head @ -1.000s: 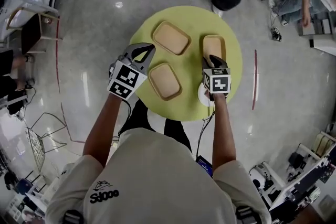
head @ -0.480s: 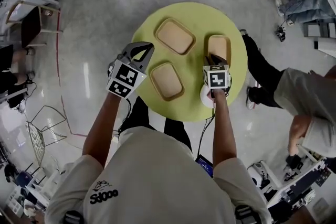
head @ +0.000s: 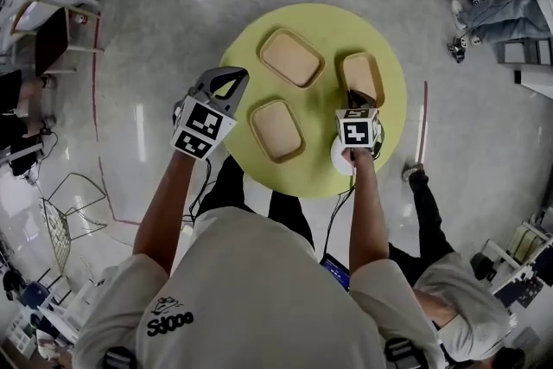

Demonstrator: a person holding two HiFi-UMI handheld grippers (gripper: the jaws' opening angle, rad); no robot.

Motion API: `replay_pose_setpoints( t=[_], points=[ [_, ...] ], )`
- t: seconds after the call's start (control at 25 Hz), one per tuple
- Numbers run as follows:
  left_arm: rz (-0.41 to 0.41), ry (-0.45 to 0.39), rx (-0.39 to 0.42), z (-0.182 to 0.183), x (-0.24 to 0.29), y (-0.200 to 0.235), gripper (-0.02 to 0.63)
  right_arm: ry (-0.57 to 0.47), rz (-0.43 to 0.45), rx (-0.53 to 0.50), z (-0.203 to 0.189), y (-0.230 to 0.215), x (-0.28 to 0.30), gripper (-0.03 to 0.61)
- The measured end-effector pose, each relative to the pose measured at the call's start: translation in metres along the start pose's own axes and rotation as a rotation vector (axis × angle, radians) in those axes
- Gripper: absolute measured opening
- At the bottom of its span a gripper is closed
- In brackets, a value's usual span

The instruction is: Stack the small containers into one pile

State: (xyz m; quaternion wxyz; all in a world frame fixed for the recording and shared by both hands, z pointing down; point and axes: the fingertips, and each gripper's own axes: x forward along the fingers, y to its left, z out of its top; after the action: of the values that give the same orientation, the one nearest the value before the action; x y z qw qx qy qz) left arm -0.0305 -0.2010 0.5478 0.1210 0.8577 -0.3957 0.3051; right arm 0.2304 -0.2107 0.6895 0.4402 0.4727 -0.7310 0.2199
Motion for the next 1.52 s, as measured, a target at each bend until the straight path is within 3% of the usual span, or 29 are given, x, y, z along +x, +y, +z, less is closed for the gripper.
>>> replay_pose_setpoints(
  t=[0.44,0.92,1.52],
  points=[
    [-0.019,-0.068,0.040,0.009,-0.026,-0.018,0.006,-0.112,-0.053,-0.023,0.022,0.015,-0.060,0.026],
    [-0.087,-0.113,0.094,0.006,-0.055,-0.020,0.006,-0.179,-0.059,-0.007,0.028,0.095,-0.123,0.026],
    [-0.192,-0.157,0.160,-0.006,-0.065,-0.022,0.006,-0.175,-0.047,-0.011,0.003,0.185,-0.129,0.026]
  ],
)
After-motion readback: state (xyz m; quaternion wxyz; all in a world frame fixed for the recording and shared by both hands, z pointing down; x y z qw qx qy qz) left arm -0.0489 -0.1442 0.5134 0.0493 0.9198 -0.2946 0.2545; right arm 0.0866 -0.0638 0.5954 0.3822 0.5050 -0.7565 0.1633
